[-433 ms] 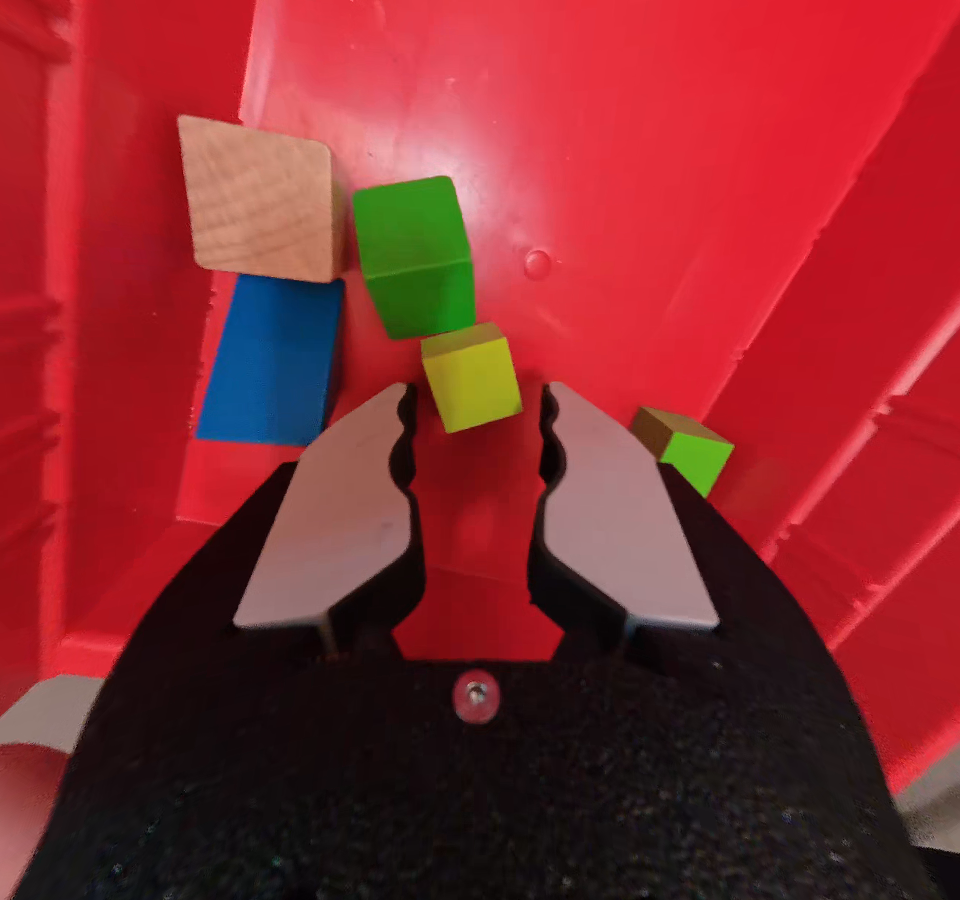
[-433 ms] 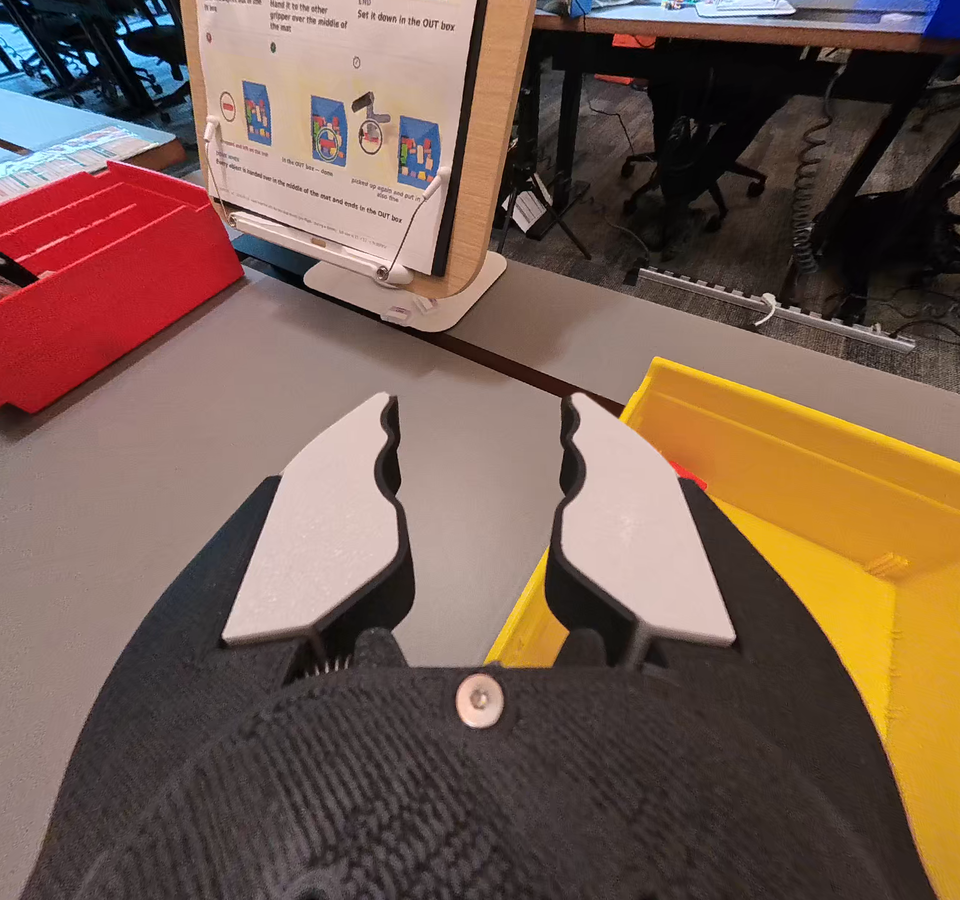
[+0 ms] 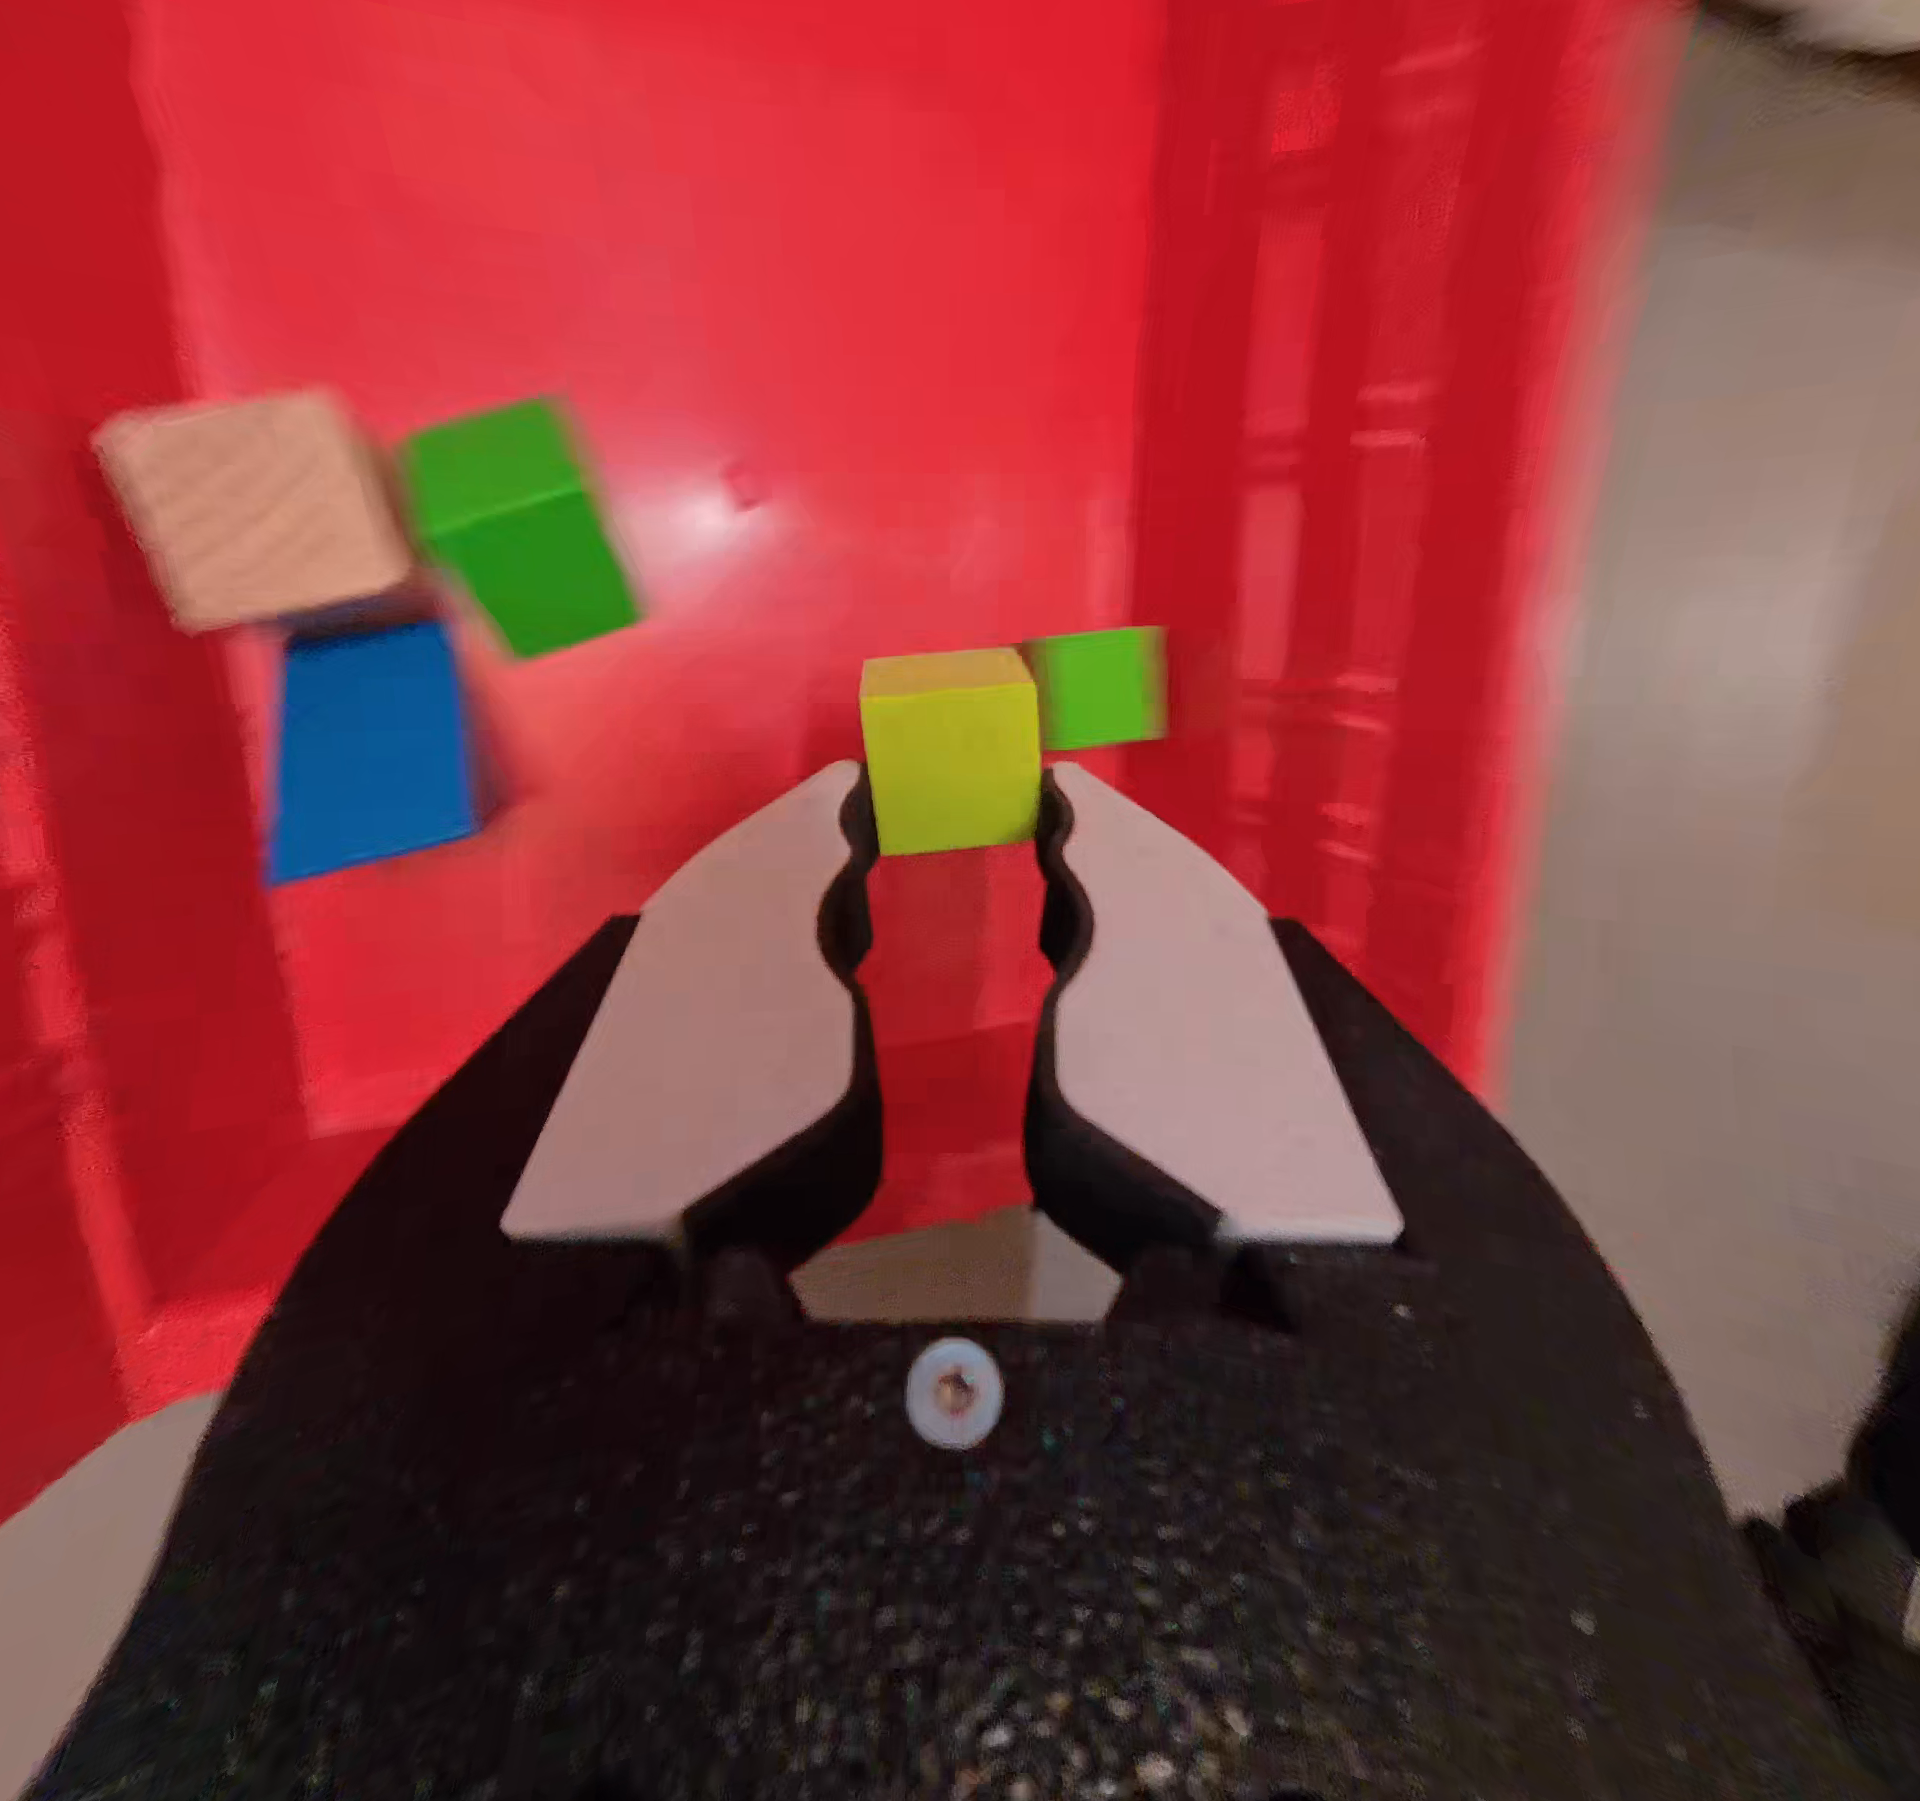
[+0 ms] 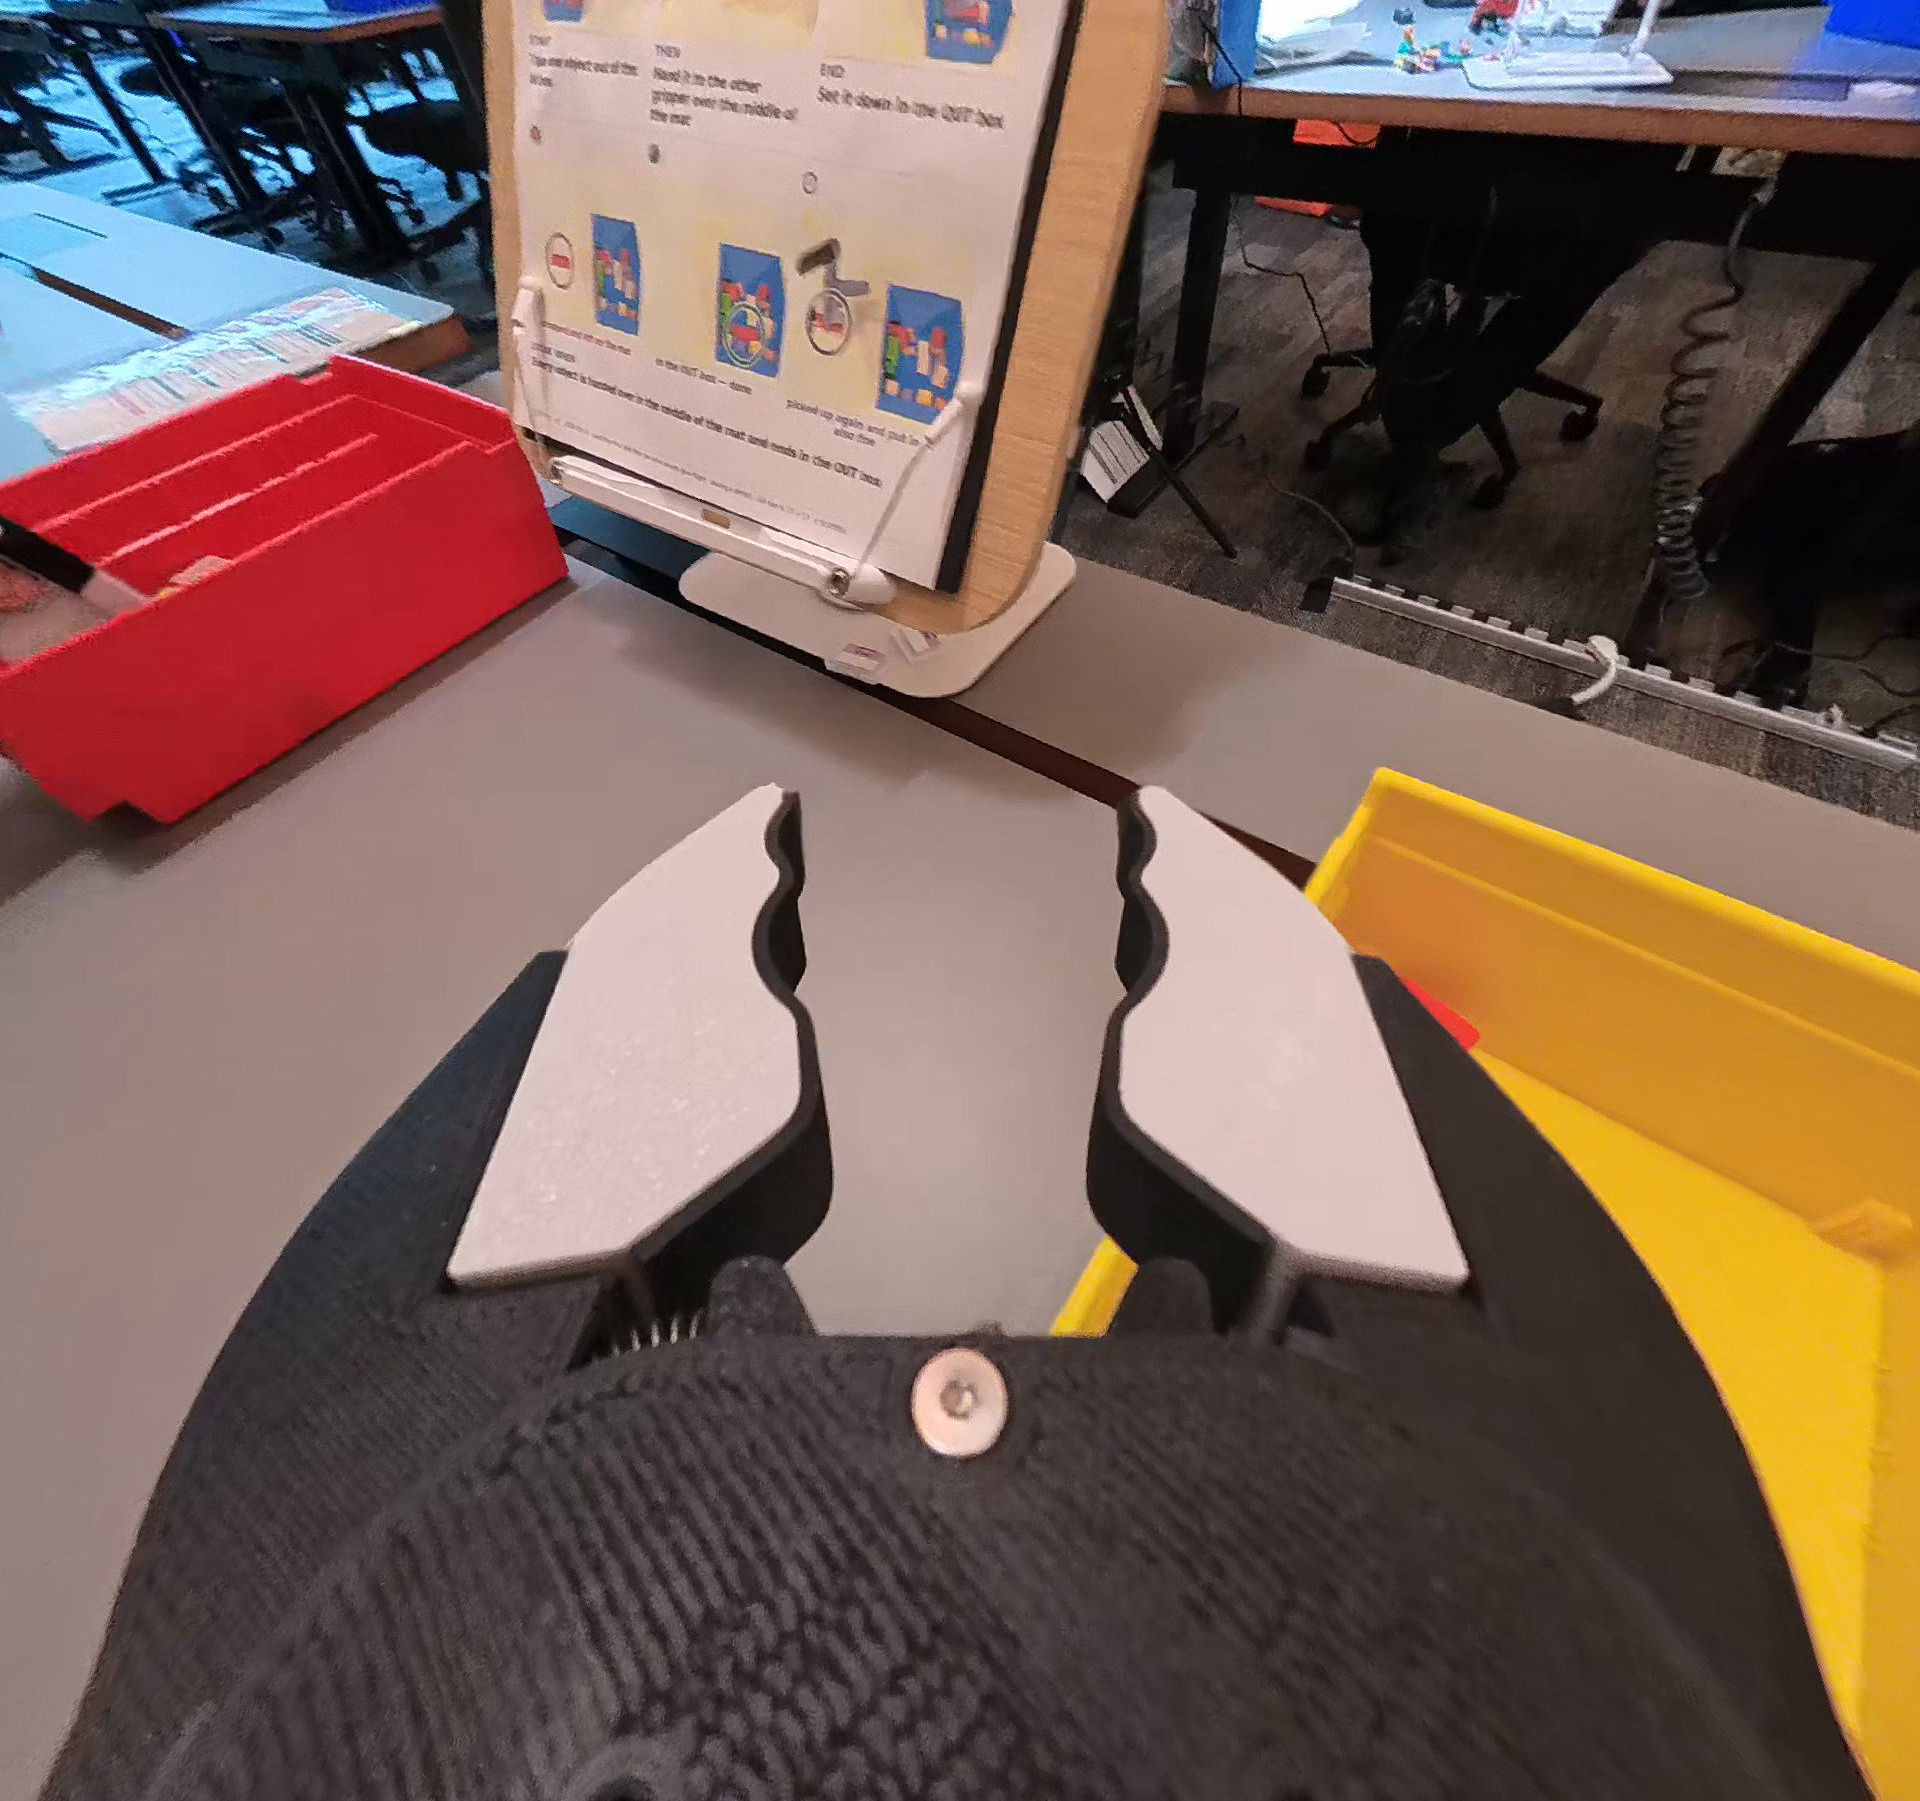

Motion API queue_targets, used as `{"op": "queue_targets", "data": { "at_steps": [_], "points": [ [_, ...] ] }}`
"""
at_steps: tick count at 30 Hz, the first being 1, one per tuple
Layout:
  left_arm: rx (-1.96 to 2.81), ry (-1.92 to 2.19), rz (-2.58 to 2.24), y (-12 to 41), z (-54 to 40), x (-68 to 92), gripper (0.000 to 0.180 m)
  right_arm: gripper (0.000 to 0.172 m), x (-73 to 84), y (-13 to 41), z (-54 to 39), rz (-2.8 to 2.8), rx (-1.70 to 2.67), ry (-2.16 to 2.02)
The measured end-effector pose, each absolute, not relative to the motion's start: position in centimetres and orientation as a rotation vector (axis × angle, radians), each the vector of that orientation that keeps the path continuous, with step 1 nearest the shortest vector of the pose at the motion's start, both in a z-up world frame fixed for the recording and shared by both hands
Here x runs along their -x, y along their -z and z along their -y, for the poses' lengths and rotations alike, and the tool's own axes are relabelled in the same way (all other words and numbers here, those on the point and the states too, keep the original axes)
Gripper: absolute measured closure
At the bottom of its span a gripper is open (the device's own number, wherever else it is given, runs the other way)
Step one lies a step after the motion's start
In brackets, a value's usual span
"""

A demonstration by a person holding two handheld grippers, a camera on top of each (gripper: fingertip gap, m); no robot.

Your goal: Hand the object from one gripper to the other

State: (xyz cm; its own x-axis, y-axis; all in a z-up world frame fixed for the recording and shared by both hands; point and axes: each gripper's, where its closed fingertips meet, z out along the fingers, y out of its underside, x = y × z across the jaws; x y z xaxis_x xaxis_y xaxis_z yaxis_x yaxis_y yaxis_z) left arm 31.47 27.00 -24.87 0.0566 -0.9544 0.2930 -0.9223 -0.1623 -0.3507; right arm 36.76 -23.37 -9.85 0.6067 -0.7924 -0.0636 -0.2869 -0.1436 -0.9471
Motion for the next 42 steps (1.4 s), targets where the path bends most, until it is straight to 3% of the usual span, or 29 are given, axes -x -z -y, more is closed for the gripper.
{"op": "queue_targets", "data": {
  "at_steps": [1,8,13,20,27,30,34,38,42],
  "points": [
    [2.135,0.860,-2.021,23.1,-25.5,-31.6,0.153,0.113,-36.5,9.5,22.8,-0.865,1.701,0.543],
    [1.130,1.715,-2.146,8.9,-12.3,-27.4,0.153,0.114,-32.0,4.9,14.9,-0.490,1.540,0.219],
    [0.661,1.949,-2.147,4.9,-5.3,-22.6,0.152,0.107,-25.0,2.3,8.0,-0.124,1.496,-0.054],
    [0.374,2.043,-2.181,4.8,0.6,-18.6,0.152,0.118,-19.8,2.5,2.4,0.104,1.514,-0.158],
    [0.315,2.056,-2.220,5.8,2.2,-17.6,0.152,0.127,-17.2,3.8,0.5,0.236,1.547,-0.225],
    [0.289,2.040,-2.217,6.2,2.4,-17.4,0.152,0.143,-16.9,4.2,0.2,0.251,1.560,-0.229],
    [0.337,2.014,-2.186,6.6,2.6,-18.1,0.152,0.143,-17.4,4.6,0.4,0.231,1.596,-0.233],
    [0.449,1.903,-2.137,7.3,1.9,-19.6,0.141,0.143,-20.7,4.4,1.9,0.075,1.614,-0.122],
    [0.520,1.696,-2.086,9.1,0.4,-21.0,0.133,0.143,-29.5,4.1,9.7,-0.313,1.572,0.230]
  ]
}}
